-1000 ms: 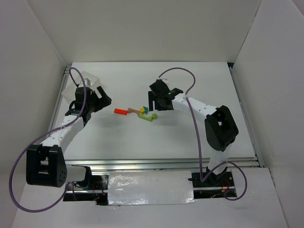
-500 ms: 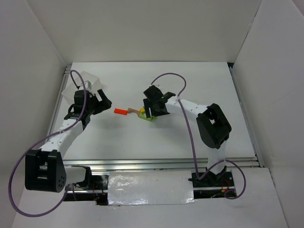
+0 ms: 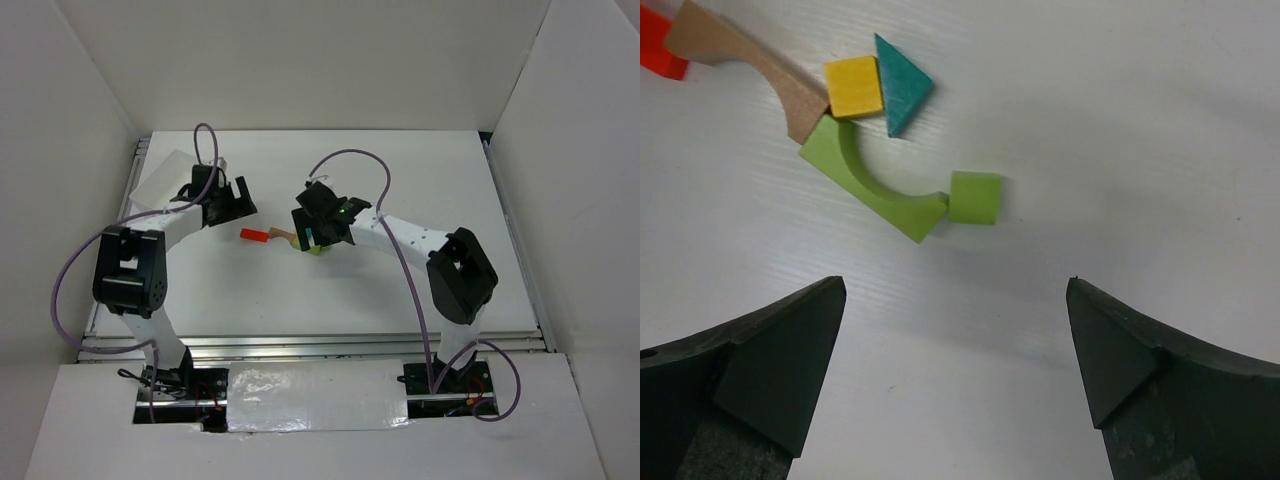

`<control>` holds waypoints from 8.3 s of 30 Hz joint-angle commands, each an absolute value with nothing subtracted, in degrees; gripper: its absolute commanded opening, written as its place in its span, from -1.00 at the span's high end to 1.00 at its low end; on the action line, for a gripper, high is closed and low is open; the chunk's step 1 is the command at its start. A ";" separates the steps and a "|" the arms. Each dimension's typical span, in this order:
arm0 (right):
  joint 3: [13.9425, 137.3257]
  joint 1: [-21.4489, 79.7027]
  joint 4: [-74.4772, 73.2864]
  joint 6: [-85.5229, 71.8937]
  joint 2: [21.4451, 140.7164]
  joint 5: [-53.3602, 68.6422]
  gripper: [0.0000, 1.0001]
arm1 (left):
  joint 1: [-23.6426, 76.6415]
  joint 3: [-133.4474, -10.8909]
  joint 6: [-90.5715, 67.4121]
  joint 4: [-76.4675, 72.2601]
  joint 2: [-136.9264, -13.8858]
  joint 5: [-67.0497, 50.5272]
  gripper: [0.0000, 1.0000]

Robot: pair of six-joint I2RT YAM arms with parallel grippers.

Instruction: Build the wood block tower

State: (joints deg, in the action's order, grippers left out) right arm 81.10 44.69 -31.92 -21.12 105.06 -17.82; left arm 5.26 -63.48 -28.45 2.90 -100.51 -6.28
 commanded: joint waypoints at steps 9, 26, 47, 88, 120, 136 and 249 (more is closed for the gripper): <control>76.29 43.86 -33.84 -25.22 99.32 -23.82 -0.99 | 13.18 -76.37 -35.75 22.76 -108.46 13.87 -0.99; 74.18 43.77 -34.81 -26.46 97.03 -26.72 -0.99 | 14.76 -75.95 -37.62 28.05 -111.63 16.97 -0.95; 72.60 44.56 -35.33 -28.12 96.42 -27.16 -0.99 | 21.27 -64.95 -41.48 26.72 -104.94 19.60 -0.48; 60.82 29.54 -39.55 -24.78 57.13 -27.25 -1.00 | 46.67 -81.29 36.47 33.75 -107.30 -11.06 1.00; 57.48 19.51 -38.41 -24.78 53.61 -23.55 -1.00 | 46.93 -81.56 32.43 23.99 -115.49 -10.99 0.53; 57.92 19.77 -38.32 -23.91 50.18 -22.15 -0.99 | 46.32 -79.19 32.35 22.77 -105.75 -11.52 -0.99; 74.97 43.42 -42.80 -47.11 105.29 -21.71 0.41 | 11.69 -30.06 -35.42 8.79 -51.06 7.73 -0.99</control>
